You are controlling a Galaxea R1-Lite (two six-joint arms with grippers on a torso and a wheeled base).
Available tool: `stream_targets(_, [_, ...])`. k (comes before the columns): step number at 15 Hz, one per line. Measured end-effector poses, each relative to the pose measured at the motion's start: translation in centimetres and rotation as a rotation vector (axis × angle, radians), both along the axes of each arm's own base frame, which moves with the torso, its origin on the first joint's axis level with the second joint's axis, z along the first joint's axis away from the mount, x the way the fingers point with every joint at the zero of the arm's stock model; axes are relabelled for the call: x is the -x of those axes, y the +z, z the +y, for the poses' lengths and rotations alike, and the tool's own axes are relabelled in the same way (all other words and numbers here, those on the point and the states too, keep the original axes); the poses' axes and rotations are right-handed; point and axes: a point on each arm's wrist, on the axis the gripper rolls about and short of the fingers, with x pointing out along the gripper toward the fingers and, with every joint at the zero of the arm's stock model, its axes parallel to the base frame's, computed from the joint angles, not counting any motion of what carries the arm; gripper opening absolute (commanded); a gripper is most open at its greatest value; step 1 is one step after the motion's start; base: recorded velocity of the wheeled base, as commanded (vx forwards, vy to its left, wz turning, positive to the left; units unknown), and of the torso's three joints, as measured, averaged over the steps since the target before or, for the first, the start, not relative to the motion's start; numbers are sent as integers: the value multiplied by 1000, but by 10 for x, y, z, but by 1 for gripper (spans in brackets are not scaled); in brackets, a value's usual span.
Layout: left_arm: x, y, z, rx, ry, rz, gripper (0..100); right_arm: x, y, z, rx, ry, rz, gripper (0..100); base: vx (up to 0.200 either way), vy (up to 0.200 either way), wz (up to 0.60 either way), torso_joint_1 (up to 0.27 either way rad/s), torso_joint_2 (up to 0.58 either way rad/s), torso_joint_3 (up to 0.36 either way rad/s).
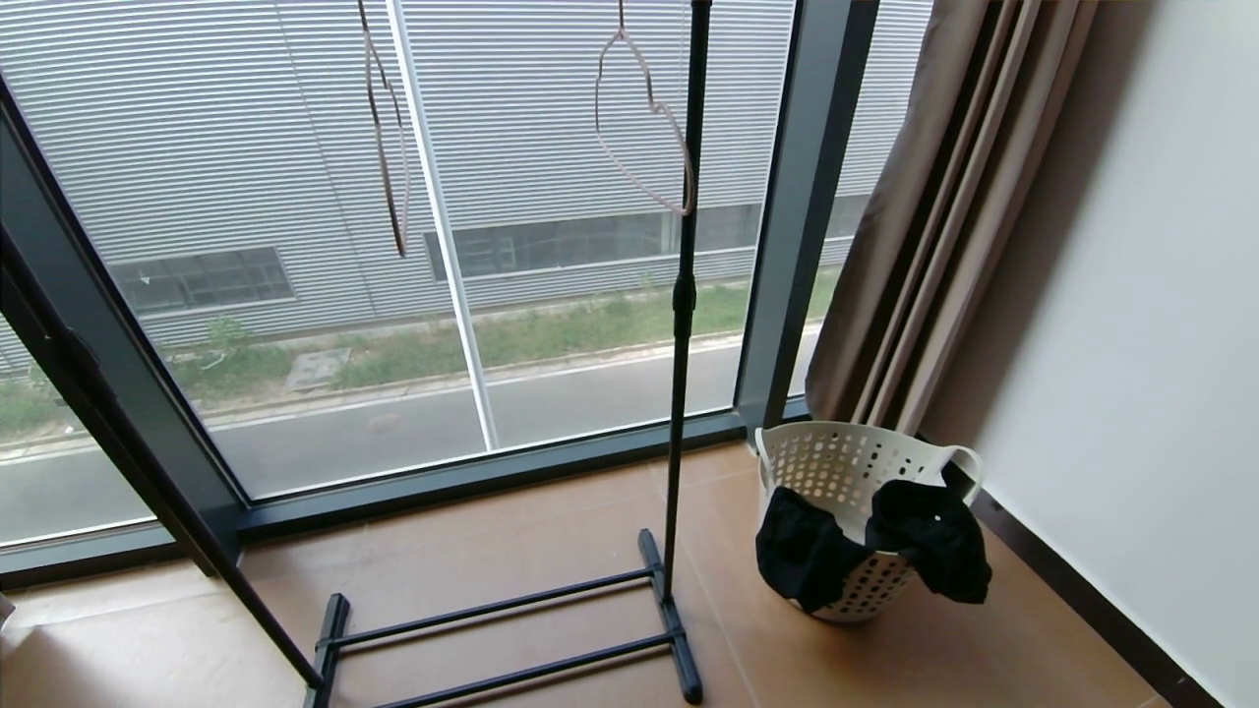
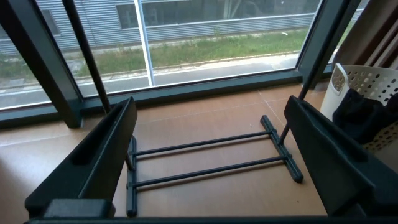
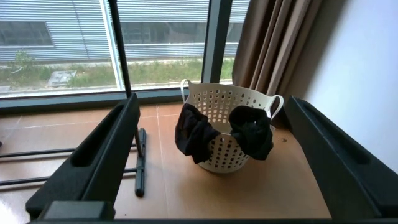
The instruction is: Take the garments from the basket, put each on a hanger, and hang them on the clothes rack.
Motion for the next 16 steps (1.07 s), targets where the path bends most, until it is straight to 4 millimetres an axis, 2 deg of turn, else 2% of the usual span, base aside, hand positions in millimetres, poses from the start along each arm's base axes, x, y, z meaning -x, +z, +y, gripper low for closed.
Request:
stream_targets(1, [0, 0, 0, 0, 0, 0, 100, 0, 0, 0, 0, 0, 0, 100, 200, -200, 0, 7, 7, 2])
stream_targets(6, [0, 0, 0, 0, 0, 0, 100, 0, 0, 0, 0, 0, 0, 100, 200, 0, 0, 0, 0, 2])
stream_targets(10, [0, 0, 0, 1, 1, 1, 100, 0, 0, 0, 0, 0, 1, 100, 0, 0, 0, 0, 0, 0])
stream_targets(16, [0, 0, 0, 1, 1, 1, 100, 0, 0, 0, 0, -1, 1, 100, 0, -200, 0, 6, 1, 6])
